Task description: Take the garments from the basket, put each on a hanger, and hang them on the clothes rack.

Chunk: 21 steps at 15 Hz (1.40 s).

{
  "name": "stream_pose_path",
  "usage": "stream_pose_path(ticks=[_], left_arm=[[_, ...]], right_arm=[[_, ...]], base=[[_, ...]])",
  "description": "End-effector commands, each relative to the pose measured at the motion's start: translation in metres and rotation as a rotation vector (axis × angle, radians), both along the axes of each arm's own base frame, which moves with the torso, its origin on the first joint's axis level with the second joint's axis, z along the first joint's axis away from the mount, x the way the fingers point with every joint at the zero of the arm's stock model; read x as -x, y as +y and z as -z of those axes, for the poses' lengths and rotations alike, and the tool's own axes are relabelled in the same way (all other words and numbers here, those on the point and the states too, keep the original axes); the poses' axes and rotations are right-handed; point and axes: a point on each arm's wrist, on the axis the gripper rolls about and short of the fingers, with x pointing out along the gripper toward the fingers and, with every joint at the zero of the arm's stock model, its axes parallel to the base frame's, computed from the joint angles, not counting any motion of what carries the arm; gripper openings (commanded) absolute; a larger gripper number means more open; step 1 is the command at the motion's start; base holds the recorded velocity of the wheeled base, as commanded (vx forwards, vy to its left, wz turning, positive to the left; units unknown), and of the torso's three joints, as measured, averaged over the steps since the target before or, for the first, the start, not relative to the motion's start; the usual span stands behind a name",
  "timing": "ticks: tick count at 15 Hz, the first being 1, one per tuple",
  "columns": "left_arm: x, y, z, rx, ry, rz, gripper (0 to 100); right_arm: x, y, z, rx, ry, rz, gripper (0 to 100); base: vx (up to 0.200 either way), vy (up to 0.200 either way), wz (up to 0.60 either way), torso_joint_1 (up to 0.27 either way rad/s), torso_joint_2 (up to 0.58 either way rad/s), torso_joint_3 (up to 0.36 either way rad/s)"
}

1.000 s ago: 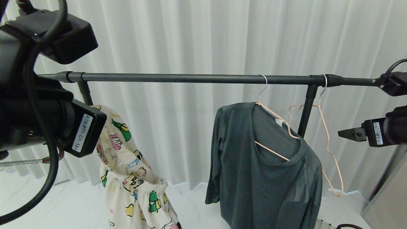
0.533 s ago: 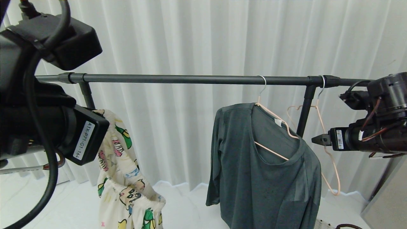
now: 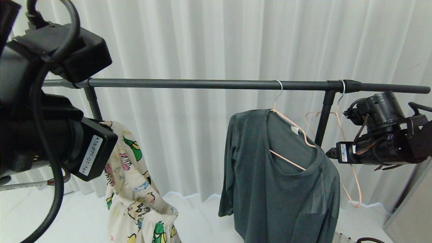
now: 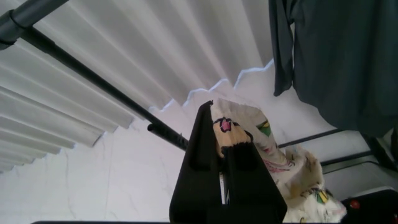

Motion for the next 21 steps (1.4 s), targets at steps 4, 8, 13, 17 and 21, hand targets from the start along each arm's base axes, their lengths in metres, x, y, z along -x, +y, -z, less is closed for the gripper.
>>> stream_pose_path(ticks=[4, 8, 13, 17, 21], left_arm=[[0.0, 0.0, 0.0, -0.001, 0.0, 0.0, 0], [0.0, 0.0, 0.0, 0.001, 0.0, -0.002, 0], [0.001, 0.001, 0.0, 0.005, -0.001, -0.003, 0], [0.001, 0.002, 0.0, 0.002, -0.001, -0.004, 0], [0.001, 0.002, 0.002, -0.015, -0.006, -0.023, 0]], right_arm=[[-0.002, 0.001, -0.001, -0.006, -0.006, 0.001, 0], [0.006, -0.002, -0.013, -0.03, -0.045, 0.01, 0], [0.032, -0.011, -0.042, -0.06, -0.141, 0.007, 0], [0.062, -0.023, -0.04, -0.019, -0.125, 0.037, 0], [0.092, -0.035, -0.032, 0.002, -0.106, 0.05, 0]], base=[[0.0, 0.0, 0.0, 0.0, 0.0, 0.0], [0.0, 0.0, 0.0, 0.0, 0.0, 0.0], [0.0, 0.0, 0.0, 0.0, 0.0, 0.0], [0.0, 0.0, 0.0, 0.0, 0.0, 0.0], [-0.1, 0.0, 0.0, 0.004, 0.0, -0.001]])
